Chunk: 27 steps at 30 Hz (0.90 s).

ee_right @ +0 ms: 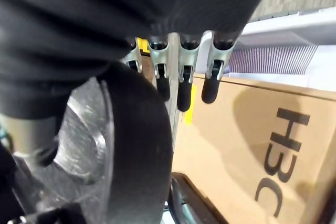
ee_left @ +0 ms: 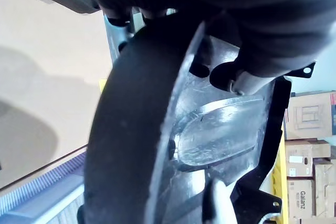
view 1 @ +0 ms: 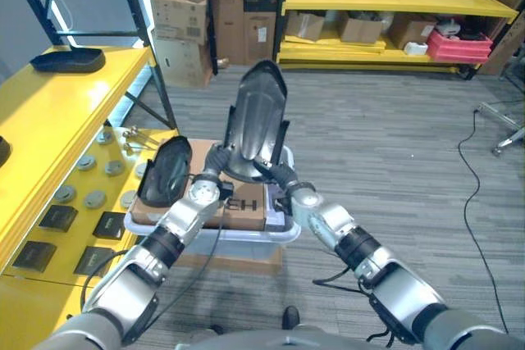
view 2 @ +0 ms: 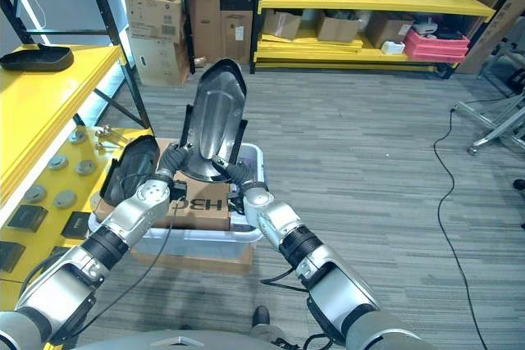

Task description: Move parts from the plastic box to the shelf.

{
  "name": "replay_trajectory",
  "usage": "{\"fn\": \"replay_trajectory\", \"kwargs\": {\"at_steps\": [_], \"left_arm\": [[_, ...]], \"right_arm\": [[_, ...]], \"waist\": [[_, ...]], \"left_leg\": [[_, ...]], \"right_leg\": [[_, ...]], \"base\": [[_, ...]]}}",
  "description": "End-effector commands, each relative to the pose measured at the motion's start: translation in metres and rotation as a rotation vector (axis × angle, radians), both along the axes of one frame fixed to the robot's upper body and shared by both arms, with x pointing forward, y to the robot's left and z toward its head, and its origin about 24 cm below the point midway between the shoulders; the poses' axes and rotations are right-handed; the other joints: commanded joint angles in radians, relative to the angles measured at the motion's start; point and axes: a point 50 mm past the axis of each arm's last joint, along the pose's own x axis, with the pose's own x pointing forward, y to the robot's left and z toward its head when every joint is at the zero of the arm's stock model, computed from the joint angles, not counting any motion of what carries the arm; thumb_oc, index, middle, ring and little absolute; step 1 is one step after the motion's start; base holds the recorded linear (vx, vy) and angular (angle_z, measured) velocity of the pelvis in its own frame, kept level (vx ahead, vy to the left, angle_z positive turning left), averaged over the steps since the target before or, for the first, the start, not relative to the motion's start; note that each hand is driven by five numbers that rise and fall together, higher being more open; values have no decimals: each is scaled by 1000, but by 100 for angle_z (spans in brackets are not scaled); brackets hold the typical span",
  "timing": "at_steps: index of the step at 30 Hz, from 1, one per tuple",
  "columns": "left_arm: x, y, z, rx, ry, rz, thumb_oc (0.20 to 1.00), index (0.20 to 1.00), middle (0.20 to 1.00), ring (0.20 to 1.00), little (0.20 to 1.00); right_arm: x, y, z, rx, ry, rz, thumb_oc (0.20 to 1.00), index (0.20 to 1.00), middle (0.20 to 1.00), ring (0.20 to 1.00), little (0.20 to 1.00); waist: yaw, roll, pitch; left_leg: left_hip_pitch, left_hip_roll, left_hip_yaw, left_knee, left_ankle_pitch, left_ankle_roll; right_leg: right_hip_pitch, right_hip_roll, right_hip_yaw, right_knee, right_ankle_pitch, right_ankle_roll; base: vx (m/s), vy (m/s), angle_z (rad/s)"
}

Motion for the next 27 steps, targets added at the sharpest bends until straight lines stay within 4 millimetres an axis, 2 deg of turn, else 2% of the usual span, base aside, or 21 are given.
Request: {"fn": "replay_trajectory", "kwargs": {"at_steps": [1, 2, 3, 4, 8, 10, 13, 14, 18, 20, 24, 26, 27], "left_arm": [[12, -24, 74, -205, -339, -63, 200, 200, 200, 200, 200], [11, -17, 73, -207, -346, -46, 200, 200, 200, 200, 200], [11, -17, 73, -207, -346, -46, 200, 200, 200, 200, 200], [9, -4, 70, -207, -361, -18, 200, 200, 200, 200, 200], [2, 21, 65, -177, -400, 47, 200, 200, 200, 200, 200], [-7, 51, 59, -151, -427, 131, 200, 200, 200, 200, 200], [-18, 86, 54, -152, -457, 238, 200, 200, 200, 200, 200], [-28, 111, 56, -151, -493, 313, 200, 200, 200, 200, 200], [-45, 138, 67, -121, -570, 382, 200, 200, 200, 200, 200], [-51, 144, 72, -112, -592, 400, 200, 200, 200, 200, 200], [-72, 164, 86, -91, -650, 477, 200, 200, 200, 200, 200], [-76, 169, 90, -82, -665, 486, 200, 200, 200, 200, 200], [-77, 171, 92, -69, -674, 486, 200, 200, 200, 200, 200]], "right_arm": [[-2, 6, 22, 183, -116, 0, 1000, 1000, 1000, 1000, 1000], [-5, -3, 18, 179, -119, -6, 1000, 1000, 1000, 1000, 1000], [-5, -3, 18, 179, -119, -6, 1000, 1000, 1000, 1000, 1000], [-12, -19, 11, 165, -118, -24, 1000, 1000, 1000, 1000, 1000], [-28, -50, -3, 132, -110, -68, 1000, 1000, 1000, 1000, 1000], [-51, -79, -22, 107, -71, -100, 1000, 1000, 1000, 1000, 1000], [-74, -106, -43, 62, 5, -148, 1000, 1000, 1000, 1000, 1000], [-91, -122, -61, 33, 80, -164, 1000, 1000, 1000, 1000, 1000], [-115, -136, -82, -57, 178, -126, 1000, 1000, 1000, 1000, 1000], [-123, -139, -89, -86, 228, -122, 1000, 1000, 1000, 1000, 1000], [-149, -149, -116, -260, 342, -69, 1000, 1000, 1000, 1000, 1000], [-163, -153, -129, -324, 423, -60, 1000, 1000, 1000, 1000, 1000], [-173, -156, -137, -359, 476, -60, 1000, 1000, 1000, 1000, 1000]], "waist": [[22, 3, -20], [18, 2, -19], [18, 2, -20], [9, 2, -19], [-4, 0, -19], [-20, -1, -18], [-40, -2, -18], [-45, -2, -18], [-30, -5, -19], [-21, -5, -18], [35, -1, -5], [49, 4, 3], [53, 6, 4]], "left_leg": [[-32, 38, -52, 41, -53, -27], [-32, 38, -51, 40, -53, -26], [-33, 38, -51, 40, -53, -26], [-32, 38, -46, 40, -54, -23], [-34, 37, -40, 38, -55, -18], [-36, 35, -34, 32, -54, -12], [-39, 37, -28, 22, -46, -10], [-44, 48, -28, 16, -36, -14], [-62, 66, -40, 10, -19, -27], [-70, 74, -48, 11, -11, -34], [-138, 91, -79, 54, 11, -62], [-167, 95, -46, 74, 15, -68], [-190, 96, -2, 77, 27, -69]], "right_leg": [[36, -64, -50, -2, -55, 103], [35, -64, -49, -2, -55, 105], [35, -64, -49, -2, -55, 105], [33, -64, -45, -2, -54, 106], [27, -61, -38, -2, -55, 107], [22, -57, -28, -2, -56, 108], [18, -49, -22, -1, -59, 105], [16, -40, -27, 5, -68, 98], [14, -24, -49, 13, -88, 83], [13, -18, -63, 19, -97, 77], [10, -7, -125, 38, -126, 50], [15, -7, -170, 40, -134, 46], [17, -11, -207, 34, -132, 45]], "base": [[0, 0, 0], [0, 0, 0], [0, 0, 0], [0, 0, 0], [0, 0, 0], [0, 0, 0], [30, -65, -5], [28, -119, -1], [1, -94, 8], [-14, -74, 29], [-37, -49, 45], [-74, -24, 53], [-28, -16, 102]]}}
